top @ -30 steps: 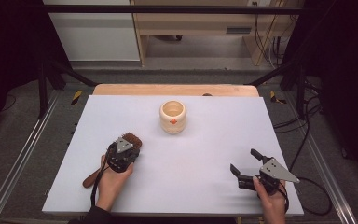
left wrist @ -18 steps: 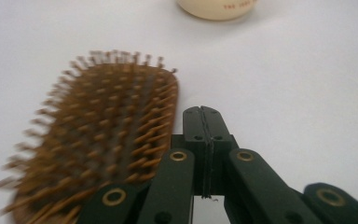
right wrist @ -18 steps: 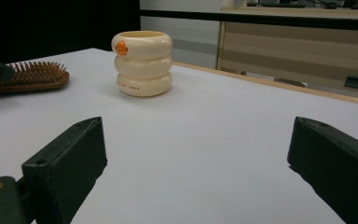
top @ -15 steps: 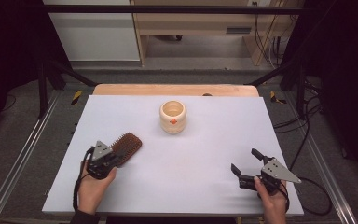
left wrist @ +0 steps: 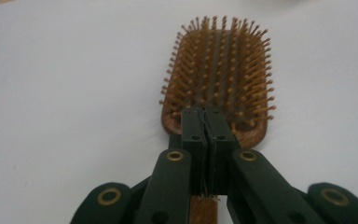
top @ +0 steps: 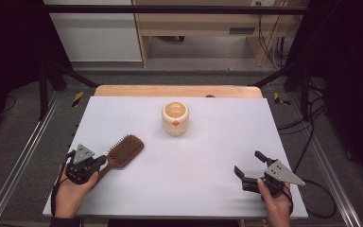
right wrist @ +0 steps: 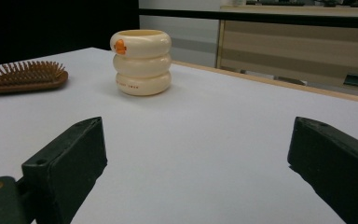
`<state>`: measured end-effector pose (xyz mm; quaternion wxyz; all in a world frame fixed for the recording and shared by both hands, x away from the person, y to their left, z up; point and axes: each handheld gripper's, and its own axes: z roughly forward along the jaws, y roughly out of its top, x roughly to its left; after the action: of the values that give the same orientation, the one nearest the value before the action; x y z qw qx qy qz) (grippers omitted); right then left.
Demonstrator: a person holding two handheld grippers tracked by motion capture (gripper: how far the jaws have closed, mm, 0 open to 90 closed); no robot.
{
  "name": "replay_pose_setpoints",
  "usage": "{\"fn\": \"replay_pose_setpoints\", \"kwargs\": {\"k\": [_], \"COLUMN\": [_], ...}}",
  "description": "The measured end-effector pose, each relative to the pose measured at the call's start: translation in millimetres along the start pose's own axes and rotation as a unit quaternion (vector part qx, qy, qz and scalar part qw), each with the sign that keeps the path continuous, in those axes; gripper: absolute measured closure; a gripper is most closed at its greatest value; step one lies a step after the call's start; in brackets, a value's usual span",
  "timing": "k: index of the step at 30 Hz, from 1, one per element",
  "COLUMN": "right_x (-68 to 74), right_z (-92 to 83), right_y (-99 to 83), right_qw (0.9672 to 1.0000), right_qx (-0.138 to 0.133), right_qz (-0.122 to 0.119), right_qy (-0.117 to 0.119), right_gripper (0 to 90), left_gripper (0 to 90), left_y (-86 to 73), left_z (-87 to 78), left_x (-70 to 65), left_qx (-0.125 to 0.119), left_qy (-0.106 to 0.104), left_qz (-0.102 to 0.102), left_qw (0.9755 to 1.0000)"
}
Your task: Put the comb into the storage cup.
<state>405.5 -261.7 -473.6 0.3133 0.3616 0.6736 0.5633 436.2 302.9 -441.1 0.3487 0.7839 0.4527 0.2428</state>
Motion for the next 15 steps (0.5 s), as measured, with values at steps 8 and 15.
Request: {"fn": "replay_pose_setpoints", "kwargs": {"k": [8,15], "right_x": [0.2,0.2], "right_z": [-0.1,0.1], "right_y": [-0.1,-0.2], "right_qw": [1.0000,1.0000], "right_qx": [0.001,0.002], "right_qz": [0.000,0.000], "right_qy": [0.000,0.000], "right_gripper": [4.5,4.5], "left_gripper": [67.1,22.3], "left_y": [-3.4,-3.6], "left_z": [4.4,9.6], "left_x": [1.8,-0.1], "left_qx": [0.008,0.006], "left_qy": [-0.001,0.008], "left_qz": [0.004,0.011], "left_qw": [1.0000,0.9999]}}
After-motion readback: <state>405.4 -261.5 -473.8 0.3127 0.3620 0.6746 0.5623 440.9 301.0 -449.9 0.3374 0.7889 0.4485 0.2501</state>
